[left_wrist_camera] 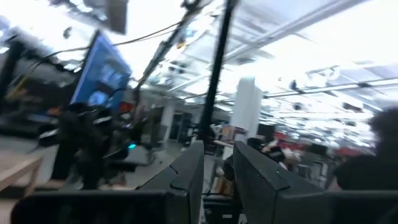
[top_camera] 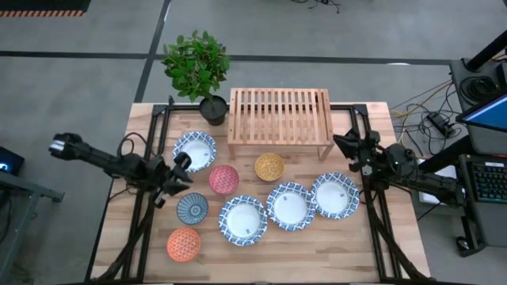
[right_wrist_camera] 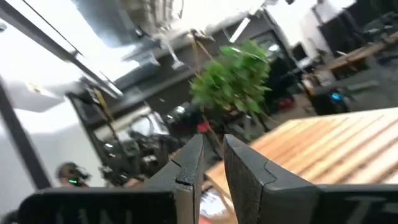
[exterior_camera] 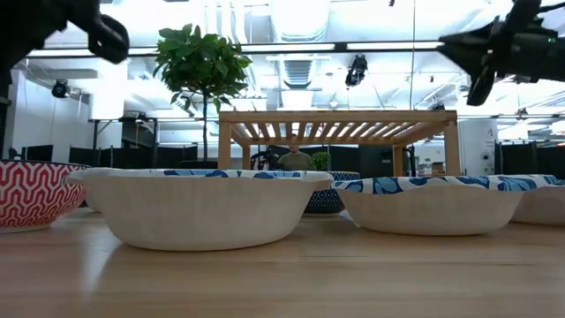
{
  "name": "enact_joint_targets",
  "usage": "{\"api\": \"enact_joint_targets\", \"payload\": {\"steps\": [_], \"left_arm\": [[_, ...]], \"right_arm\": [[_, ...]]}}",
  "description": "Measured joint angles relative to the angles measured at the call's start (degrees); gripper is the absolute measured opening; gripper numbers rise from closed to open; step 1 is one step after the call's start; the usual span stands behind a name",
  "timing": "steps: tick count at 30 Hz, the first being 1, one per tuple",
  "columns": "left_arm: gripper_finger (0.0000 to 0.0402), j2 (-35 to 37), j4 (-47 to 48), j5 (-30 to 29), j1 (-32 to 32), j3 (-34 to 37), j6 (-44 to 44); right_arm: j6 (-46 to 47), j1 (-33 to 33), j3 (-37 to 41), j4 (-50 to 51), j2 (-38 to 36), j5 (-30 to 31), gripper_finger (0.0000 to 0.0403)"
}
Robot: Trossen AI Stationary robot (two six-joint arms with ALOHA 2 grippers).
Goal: Place and stack bowls onto a shelf
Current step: Put the bottom center white blue patterned bowl on the shelf
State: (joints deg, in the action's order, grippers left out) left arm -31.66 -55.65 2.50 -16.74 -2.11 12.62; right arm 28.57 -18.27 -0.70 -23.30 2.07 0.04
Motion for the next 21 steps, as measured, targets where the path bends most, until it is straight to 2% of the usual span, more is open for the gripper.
{"api": "enact_joint_targets", "payload": {"steps": [6,10,17,21], "left_arm": [[0.007,-3.1,-1.3,0.0,-1.7,-1.7,-2.8],[0.007,-4.8,-1.3,-0.1,-1.7,-4.3,-1.1],[0.007,-8.8,2.9,0.0,-1.7,-8.7,1.2],[0.007,-11.4,10.7,1.6,-1.7,-12.2,6.0]], "right_arm": [[-0.1,1.2,-3.8,-1.2,1.3,0.0,0.0052],[-0.3,1.2,-9.0,0.6,6.1,0.0,0.0052],[-2.7,1.2,-25.3,18.9,19.6,0.0,0.0052],[-2.7,1.2,-34.8,28.3,27.6,0.0,0.0052]]}}
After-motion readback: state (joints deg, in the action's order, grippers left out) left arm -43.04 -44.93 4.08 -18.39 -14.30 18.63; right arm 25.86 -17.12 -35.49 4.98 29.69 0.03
